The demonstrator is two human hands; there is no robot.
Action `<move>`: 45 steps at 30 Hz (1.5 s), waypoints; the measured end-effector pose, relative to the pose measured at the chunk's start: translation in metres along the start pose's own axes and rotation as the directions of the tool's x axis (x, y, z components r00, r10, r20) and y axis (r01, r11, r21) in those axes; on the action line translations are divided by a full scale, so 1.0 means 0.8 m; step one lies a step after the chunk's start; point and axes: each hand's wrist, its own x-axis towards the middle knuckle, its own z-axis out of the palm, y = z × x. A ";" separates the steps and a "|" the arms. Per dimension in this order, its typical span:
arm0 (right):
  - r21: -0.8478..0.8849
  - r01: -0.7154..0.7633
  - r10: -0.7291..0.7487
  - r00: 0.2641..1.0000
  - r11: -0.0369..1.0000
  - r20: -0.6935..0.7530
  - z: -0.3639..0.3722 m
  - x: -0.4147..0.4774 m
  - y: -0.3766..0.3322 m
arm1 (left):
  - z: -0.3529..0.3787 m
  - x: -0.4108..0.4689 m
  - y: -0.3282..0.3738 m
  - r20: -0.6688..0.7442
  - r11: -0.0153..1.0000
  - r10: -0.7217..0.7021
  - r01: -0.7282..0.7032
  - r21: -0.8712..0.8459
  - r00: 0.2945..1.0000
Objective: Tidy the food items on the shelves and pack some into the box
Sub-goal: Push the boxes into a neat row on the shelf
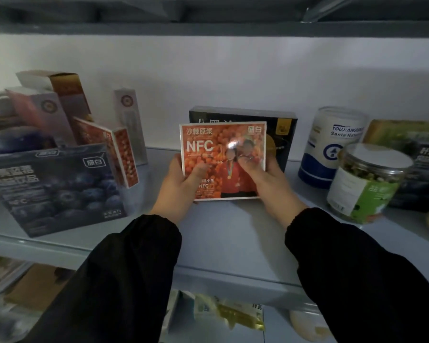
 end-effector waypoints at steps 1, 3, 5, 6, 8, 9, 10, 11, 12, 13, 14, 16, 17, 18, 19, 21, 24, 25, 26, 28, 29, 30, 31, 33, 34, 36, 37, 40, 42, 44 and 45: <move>-0.005 0.016 -0.016 1.000 1.000 -0.011 0.001 -0.003 -0.002 | -0.001 0.001 0.000 0.003 1.000 -0.001 0.001 0.022 1.000; 0.000 0.044 -0.044 0.999 0.999 -0.031 0.004 -0.006 -0.005 | -0.002 0.001 -0.001 0.005 0.998 0.004 -0.005 0.055 1.000; 0.064 0.032 -0.031 0.999 0.997 -0.007 0.006 -0.008 -0.013 | -0.003 0.003 -0.003 -0.009 0.998 0.016 -0.015 0.055 1.000; 0.148 0.001 -0.006 0.999 0.989 0.032 0.005 -0.008 -0.018 | -0.003 0.004 -0.003 -0.013 0.999 0.014 -0.013 0.038 1.000; 0.318 -0.100 0.062 0.990 0.943 0.127 0.000 -0.009 -0.022 | -0.005 0.005 -0.002 0.018 0.999 -0.004 0.005 -0.035 1.000; 0.356 -0.131 0.075 0.983 0.925 0.167 -0.002 -0.009 -0.024 | -0.005 0.005 -0.003 0.054 0.997 -0.013 0.017 -0.081 0.998; 0.369 -0.144 0.071 0.976 0.918 0.204 -0.002 -0.010 -0.024 | -0.005 0.004 -0.002 0.095 0.992 -0.018 0.030 -0.121 0.995; 0.370 -0.154 0.060 0.965 0.916 0.255 -0.001 -0.010 -0.023 | -0.005 0.002 -0.002 0.133 0.988 -0.024 0.043 -0.146 0.991; 0.368 -0.166 0.046 0.948 0.915 0.313 -0.001 -0.010 -0.021 | -0.005 0.000 -0.001 0.162 0.987 -0.031 0.056 -0.149 0.986; 0.359 -0.178 0.036 0.928 0.916 0.370 -0.001 -0.010 -0.019 | -0.004 -0.002 -0.002 0.189 0.988 -0.037 0.064 -0.137 0.981; 0.352 -0.202 0.037 0.906 0.914 0.422 0.000 -0.012 -0.018 | -0.003 -0.003 -0.001 0.212 0.991 -0.050 0.075 -0.114 0.976; 0.338 -0.244 0.058 0.878 0.909 0.476 0.001 -0.014 -0.017 | -0.003 -0.005 0.000 0.247 0.995 -0.071 0.087 -0.057 0.967; 0.327 -0.242 0.061 0.876 0.913 0.479 0.002 -0.015 -0.018 | -0.002 -0.004 0.000 0.258 0.995 -0.078 0.091 -0.039 0.963; 0.300 -0.223 0.058 0.879 0.928 0.473 0.003 -0.018 -0.019 | -0.003 -0.005 0.001 0.263 0.995 -0.088 0.098 -0.025 0.961; 0.259 -0.194 0.055 0.884 0.946 0.464 0.005 -0.019 -0.020 | -0.003 -0.006 0.002 0.271 0.995 -0.091 0.100 -0.018 0.958; 0.177 -0.130 0.034 0.888 0.976 0.458 0.008 -0.023 -0.024 | -0.002 -0.008 0.004 0.291 0.995 -0.089 0.099 -0.020 0.953; 0.125 -0.096 0.030 0.891 0.988 0.454 0.011 -0.029 -0.034 | -0.001 -0.011 0.007 0.302 0.994 -0.106 0.111 0.001 0.947; 0.119 -0.068 0.006 0.890 0.991 0.457 0.010 -0.029 -0.035 | 0.000 -0.010 0.006 0.307 0.993 -0.112 0.117 0.000 0.945; 0.101 -0.036 -0.014 0.892 0.994 0.453 0.010 -0.031 -0.035 | 0.000 -0.011 0.007 0.310 0.992 -0.122 0.128 0.001 0.943; 0.063 -0.012 -0.015 0.909 0.998 0.417 0.007 -0.032 -0.031 | -0.001 -0.011 0.002 0.312 0.989 -0.140 0.146 0.002 0.940; 0.049 0.000 -0.020 0.918 0.999 0.397 0.004 -0.031 -0.028 | -0.001 -0.010 -0.002 0.318 0.987 -0.148 0.161 -0.014 0.936; 0.039 0.014 -0.028 0.925 0.999 0.380 0.002 -0.029 -0.026 | -0.001 -0.013 0.000 0.344 0.980 -0.165 0.193 -0.047 0.924; 0.044 0.024 -0.039 0.931 0.999 0.362 0.000 -0.026 -0.023 | 0.000 -0.011 0.000 0.355 0.970 -0.186 0.230 -0.084 0.916; 0.035 0.035 -0.043 0.956 0.999 0.290 0.000 -0.018 -0.021 | 0.005 -0.007 0.003 0.418 0.955 -0.188 0.265 -0.135 0.889; 0.032 0.033 -0.040 0.966 0.999 0.256 -0.001 -0.016 -0.020 | 0.006 -0.009 0.013 0.451 0.956 -0.184 0.266 -0.126 0.873; 0.042 0.023 -0.030 0.981 0.999 0.194 -0.002 -0.011 -0.016 | 0.002 -0.011 0.020 0.421 0.903 -0.284 0.388 -0.184 0.861; 0.055 0.010 -0.019 0.987 0.998 0.161 -0.003 -0.010 -0.013 | 0.001 -0.008 0.016 0.371 0.858 -0.338 0.446 -0.255 0.865; 0.082 0.011 -0.018 0.996 0.997 0.083 -0.004 -0.008 -0.011 | -0.003 -0.014 0.025 0.313 0.806 -0.353 0.456 -0.377 0.882; 0.034 0.020 -0.022 0.999 0.999 0.044 -0.002 -0.008 -0.011 | -0.005 -0.013 0.028 0.358 0.735 -0.362 0.500 -0.459 0.861; 0.004 0.007 -0.007 1.000 1.000 -0.001 -0.002 -0.008 -0.012 | -0.005 -0.011 0.028 0.374 0.734 -0.339 0.491 -0.469 0.863; 0.020 -0.006 0.007 1.000 1.000 -0.016 -0.002 -0.008 -0.014 | -0.006 -0.011 0.027 0.374 0.750 -0.326 0.478 -0.456 0.868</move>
